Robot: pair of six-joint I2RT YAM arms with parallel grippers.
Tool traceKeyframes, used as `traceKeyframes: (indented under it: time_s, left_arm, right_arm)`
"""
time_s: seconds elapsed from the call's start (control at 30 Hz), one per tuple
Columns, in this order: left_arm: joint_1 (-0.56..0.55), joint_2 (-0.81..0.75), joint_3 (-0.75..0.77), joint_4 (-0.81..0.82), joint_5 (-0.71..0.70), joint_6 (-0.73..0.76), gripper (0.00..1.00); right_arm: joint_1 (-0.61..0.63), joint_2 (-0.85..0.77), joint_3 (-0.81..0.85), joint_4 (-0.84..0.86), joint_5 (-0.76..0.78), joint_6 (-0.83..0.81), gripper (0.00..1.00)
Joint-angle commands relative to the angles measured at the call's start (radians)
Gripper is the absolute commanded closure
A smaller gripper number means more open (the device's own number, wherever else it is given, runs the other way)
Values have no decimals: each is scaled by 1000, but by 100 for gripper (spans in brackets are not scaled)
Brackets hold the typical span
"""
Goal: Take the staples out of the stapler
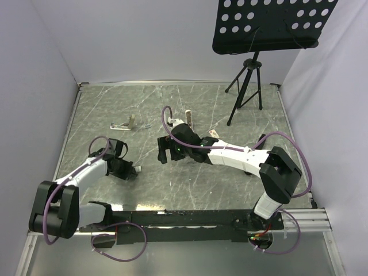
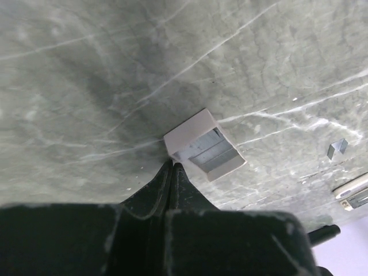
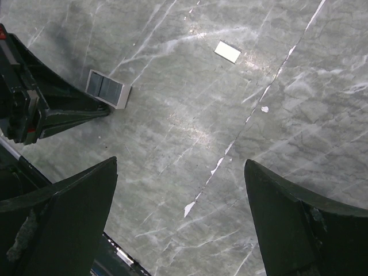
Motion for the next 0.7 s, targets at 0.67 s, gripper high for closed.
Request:
traceKeyframes:
  time_s: [0.67]
  left_arm:
    - [310,-84,220,16,74,531,99]
  right_arm:
    - [-6,389,432,-215,123,20,24]
